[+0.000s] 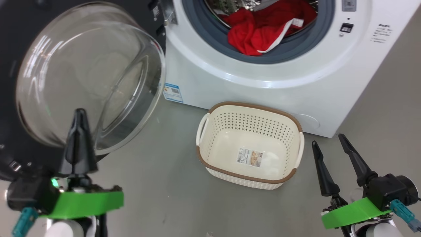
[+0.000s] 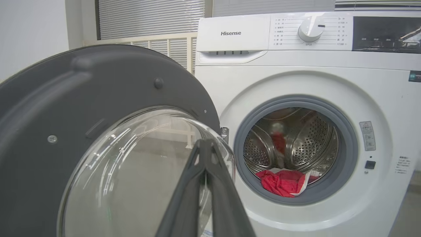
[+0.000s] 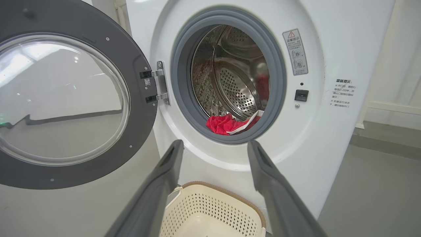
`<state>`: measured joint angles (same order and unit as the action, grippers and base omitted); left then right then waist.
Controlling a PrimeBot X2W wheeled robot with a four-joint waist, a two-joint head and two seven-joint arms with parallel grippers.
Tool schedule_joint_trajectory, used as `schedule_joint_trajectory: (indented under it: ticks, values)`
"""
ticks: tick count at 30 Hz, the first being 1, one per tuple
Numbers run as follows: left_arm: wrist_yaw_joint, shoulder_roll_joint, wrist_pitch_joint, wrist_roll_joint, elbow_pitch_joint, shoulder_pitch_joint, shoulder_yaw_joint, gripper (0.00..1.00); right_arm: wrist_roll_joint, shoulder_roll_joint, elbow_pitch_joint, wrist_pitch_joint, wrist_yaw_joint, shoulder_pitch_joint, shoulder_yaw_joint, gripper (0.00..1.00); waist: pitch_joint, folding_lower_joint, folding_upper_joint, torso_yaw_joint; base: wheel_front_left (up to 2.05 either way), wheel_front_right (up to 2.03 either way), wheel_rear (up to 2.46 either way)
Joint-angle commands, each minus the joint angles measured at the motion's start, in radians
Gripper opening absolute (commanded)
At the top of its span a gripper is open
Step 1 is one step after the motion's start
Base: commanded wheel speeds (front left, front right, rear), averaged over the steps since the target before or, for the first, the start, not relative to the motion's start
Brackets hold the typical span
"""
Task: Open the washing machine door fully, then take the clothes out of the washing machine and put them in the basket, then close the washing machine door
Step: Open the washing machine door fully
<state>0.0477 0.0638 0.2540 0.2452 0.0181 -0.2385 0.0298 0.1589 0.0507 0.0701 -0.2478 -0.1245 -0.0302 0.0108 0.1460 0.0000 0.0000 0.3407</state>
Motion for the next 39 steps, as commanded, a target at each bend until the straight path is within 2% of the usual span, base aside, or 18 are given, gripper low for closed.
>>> schedule_joint_trajectory:
  ticks: [1, 9, 17, 25, 29, 39]
  values:
    - [-0.021, 0.016, 0.007, -0.003, -0.069, 0.016, 0.006, 1.00, 0.004, -0.001, -0.017, -0.012, -0.006, -0.022, 0.011, 1.00, -0.012, 0.0000, 0.0000, -0.031, 0.00, 0.00, 0.00]
    - [-0.083, 0.011, 0.006, 0.025, -0.096, 0.093, -0.070, 1.00, 0.002, -0.001, -0.030, -0.014, -0.006, -0.021, -0.029, 1.00, -0.024, 0.0000, 0.0000, -0.120, 0.00, 0.00, 0.00]
    - [-0.109, 0.015, 0.004, 0.027, -0.052, 0.122, -0.097, 1.00, 0.006, -0.001, -0.045, -0.014, -0.006, -0.007, -0.056, 1.00, -0.038, 0.0000, 0.0000, -0.221, 0.00, 0.00, 0.00]
    - [-0.088, 0.018, 0.002, 0.021, -0.007, 0.153, -0.100, 1.00, 0.017, -0.001, -0.063, -0.014, -0.006, 0.015, -0.065, 1.00, -0.053, 0.0000, 0.0000, -0.308, 0.00, 0.00, 0.00]
    - [-0.093, 0.032, 0.004, 0.010, 0.006, 0.181, -0.105, 1.00, 0.038, -0.001, -0.073, -0.014, -0.006, 0.028, -0.067, 1.00, -0.059, 0.0000, 0.0000, -0.343, 0.00, 0.00, 0.00]
    - [-0.079, 0.033, 0.007, 0.019, 0.038, 0.223, -0.074, 1.00, 0.024, -0.001, -0.099, -0.014, -0.006, 0.075, -0.079, 1.00, -0.085, 0.0000, 0.0000, -0.371, 0.00, 0.00, 0.00]
